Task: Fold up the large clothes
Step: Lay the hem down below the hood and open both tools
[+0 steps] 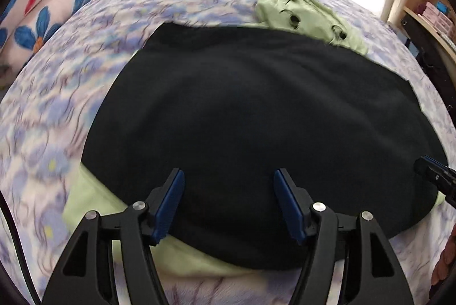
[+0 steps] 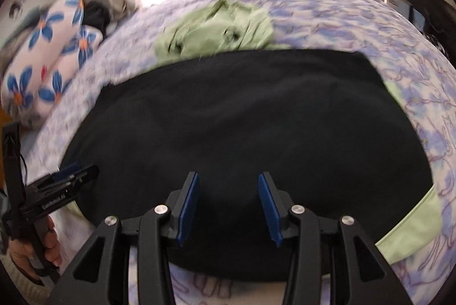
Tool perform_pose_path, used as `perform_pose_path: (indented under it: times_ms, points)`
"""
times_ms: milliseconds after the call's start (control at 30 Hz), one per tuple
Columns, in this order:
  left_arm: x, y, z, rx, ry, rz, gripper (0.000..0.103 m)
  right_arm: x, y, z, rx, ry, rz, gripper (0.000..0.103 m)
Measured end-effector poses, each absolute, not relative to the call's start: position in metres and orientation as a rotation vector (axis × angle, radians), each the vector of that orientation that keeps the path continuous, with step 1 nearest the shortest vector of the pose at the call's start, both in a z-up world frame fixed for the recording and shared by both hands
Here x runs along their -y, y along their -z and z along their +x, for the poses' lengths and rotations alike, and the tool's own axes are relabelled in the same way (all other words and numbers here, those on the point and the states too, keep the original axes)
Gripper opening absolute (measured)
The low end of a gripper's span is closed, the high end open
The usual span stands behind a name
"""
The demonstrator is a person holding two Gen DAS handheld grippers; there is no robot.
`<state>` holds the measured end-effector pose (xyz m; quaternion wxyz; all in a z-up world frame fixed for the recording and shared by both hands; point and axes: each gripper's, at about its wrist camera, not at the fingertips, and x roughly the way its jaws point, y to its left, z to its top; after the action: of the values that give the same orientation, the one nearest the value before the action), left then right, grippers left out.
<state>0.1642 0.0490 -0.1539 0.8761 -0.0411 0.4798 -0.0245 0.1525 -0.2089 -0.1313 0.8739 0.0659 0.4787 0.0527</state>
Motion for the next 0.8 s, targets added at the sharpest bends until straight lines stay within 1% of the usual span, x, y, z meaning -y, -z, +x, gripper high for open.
perform_pose_path:
  times_ms: [133,200,267,333,433,467,500,600,800]
  points:
    - [-0.057,0.153,0.153,-0.979,-0.028,0.003,0.064,0.234,0.141,0.136,-1.021,-0.032,0.08,0.041]
    - [-0.068,0.153,0.15,-0.984,-0.023,-0.011,0.064,0.26,0.143,0.123,-1.018,0.092,0.049,0.041]
    - [-0.074,0.151,0.148,-0.987,-0.002,-0.031,0.063,0.303,0.147,0.109,-1.025,0.206,0.09,0.041]
    - [-0.074,0.151,0.147,-0.984,-0.042,0.005,0.063,0.336,0.148,0.094,-1.028,0.28,0.16,0.041]
    - [-0.072,0.152,0.145,-0.98,-0.055,0.027,0.063,0.361,0.148,0.077,-1.04,0.358,0.204,0.041]
    - [-0.072,0.152,0.145,-0.981,-0.059,0.032,0.063,0.366,0.15,0.073,-1.047,0.359,0.224,0.042]
    - [-0.072,0.152,0.145,-0.985,-0.071,0.039,0.067,0.37,0.152,0.071,-1.049,0.352,0.25,0.042]
    - [-0.073,0.152,0.144,-0.997,-0.09,0.048,0.074,0.373,0.152,0.066,-1.044,0.358,0.298,0.042]
    - [-0.075,0.144,0.136,-1.014,-0.079,0.002,0.074,0.36,0.145,0.066,-1.037,0.36,0.294,0.042]
